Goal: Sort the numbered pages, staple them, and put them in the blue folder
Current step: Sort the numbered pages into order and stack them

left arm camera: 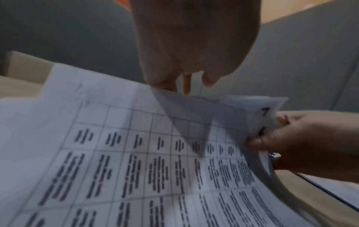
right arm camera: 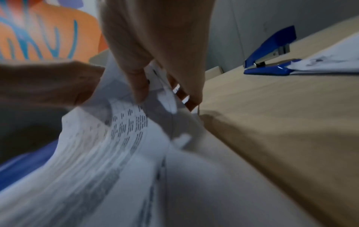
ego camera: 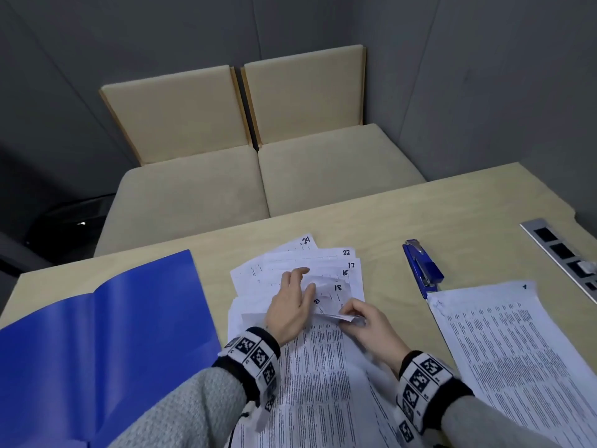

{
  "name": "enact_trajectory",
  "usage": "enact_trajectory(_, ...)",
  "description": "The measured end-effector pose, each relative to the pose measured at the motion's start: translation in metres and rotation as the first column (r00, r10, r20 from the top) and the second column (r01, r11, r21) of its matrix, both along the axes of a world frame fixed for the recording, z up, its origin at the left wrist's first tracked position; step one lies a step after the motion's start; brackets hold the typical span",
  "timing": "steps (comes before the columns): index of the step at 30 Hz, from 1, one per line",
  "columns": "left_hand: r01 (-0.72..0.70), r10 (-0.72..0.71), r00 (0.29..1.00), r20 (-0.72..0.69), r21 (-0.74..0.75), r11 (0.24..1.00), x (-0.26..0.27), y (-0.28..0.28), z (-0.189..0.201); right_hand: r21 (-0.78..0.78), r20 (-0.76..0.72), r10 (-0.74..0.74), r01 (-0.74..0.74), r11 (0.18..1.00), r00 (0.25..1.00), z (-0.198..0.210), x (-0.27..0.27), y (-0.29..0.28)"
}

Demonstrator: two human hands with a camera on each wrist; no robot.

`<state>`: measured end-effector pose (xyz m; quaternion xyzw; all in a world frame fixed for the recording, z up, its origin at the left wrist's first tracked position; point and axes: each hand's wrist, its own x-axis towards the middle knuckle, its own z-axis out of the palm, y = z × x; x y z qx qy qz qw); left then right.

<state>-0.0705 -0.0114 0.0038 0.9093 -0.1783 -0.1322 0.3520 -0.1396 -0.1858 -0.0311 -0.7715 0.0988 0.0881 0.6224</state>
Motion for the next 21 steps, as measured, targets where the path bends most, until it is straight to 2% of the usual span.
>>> enact_trajectory(4,0.129,-0.136,0.990,0.024,0.207,0.970,0.006,0.003,-0.006,-0.211,0.094,-0.028,0.047,0.976,0.995,-0.003,-0.007,-0.001)
enact_trajectory(8,0.168,-0.202,0.969,0.144,0.218,0.961,0.000,0.010,-0.014,-0.357,0.149,0.037,0.018,0.934,0.988,-0.009,-0.007,-0.004)
enact_trajectory(11,0.153,-0.200,0.960,0.198,0.229,0.961,-0.001,0.013,-0.018,-0.346,0.155,0.039,0.018,0.938,0.987,-0.010,-0.007,-0.002)
enact_trajectory(16,0.196,-0.230,0.963,0.143,0.221,0.955,0.005,0.011,-0.026,-0.342,0.148,0.035,0.018,0.940,0.988,-0.012,-0.007,-0.002)
enact_trajectory(21,0.218,-0.249,0.951,0.185,0.173,0.960,-0.002,0.008,-0.019,-0.337,0.148,0.026,0.026,0.941,0.989,-0.017,-0.009,-0.004)
